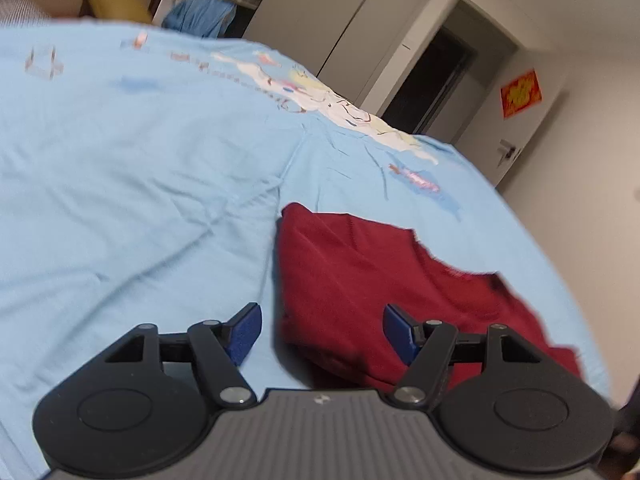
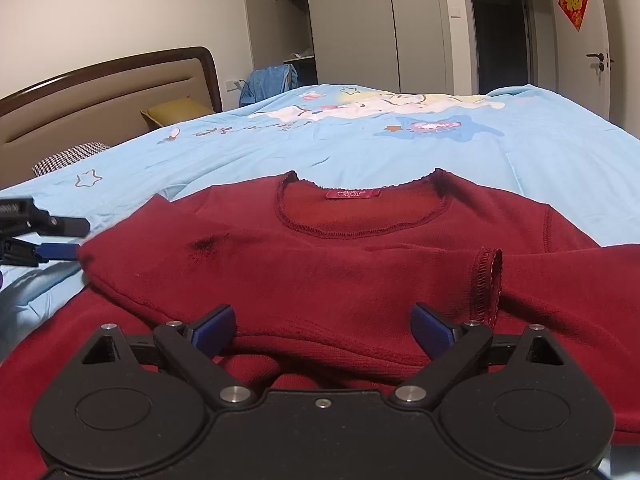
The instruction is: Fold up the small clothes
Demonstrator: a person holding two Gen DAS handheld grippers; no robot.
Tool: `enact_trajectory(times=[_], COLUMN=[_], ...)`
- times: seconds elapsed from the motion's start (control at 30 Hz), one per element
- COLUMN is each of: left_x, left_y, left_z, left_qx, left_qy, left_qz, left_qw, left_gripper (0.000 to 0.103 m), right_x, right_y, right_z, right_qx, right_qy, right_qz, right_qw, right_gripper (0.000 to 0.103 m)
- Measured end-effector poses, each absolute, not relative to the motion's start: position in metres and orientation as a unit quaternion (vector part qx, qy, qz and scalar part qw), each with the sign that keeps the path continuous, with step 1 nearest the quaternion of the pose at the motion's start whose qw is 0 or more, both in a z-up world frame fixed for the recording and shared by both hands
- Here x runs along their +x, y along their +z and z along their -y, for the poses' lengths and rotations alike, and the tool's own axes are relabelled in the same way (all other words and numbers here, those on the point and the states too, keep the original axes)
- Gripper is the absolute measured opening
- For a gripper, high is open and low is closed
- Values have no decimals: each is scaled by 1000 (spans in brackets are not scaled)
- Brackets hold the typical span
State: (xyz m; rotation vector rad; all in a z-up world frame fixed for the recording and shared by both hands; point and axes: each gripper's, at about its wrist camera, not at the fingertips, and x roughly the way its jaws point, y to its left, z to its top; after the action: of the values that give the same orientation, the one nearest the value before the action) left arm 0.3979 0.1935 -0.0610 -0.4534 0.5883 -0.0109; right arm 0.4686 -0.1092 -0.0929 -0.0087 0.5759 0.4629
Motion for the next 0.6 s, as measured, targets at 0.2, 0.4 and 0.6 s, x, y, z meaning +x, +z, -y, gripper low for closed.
enact_trajectory(times=[0.2, 0.4, 0.6], left_x=[394, 379, 406], left_y=[-57, -64, -64], left_z=[-162, -141, -120], left_qx=[-112, 1, 33], left_qy=[-16, 13, 53], left_qz=[-301, -315, -290], left_qw=[947, 949, 955], left_gripper=[71, 76, 73], right_x=[468, 467, 467], right_y=[-94, -96, -96], right_z=[108, 108, 107], right_qx=[-6, -6, -10], right_qy=[227, 229, 228], right_qz=[-280, -279, -278], right_qw=[933, 933, 933], right_gripper=[95, 97, 97])
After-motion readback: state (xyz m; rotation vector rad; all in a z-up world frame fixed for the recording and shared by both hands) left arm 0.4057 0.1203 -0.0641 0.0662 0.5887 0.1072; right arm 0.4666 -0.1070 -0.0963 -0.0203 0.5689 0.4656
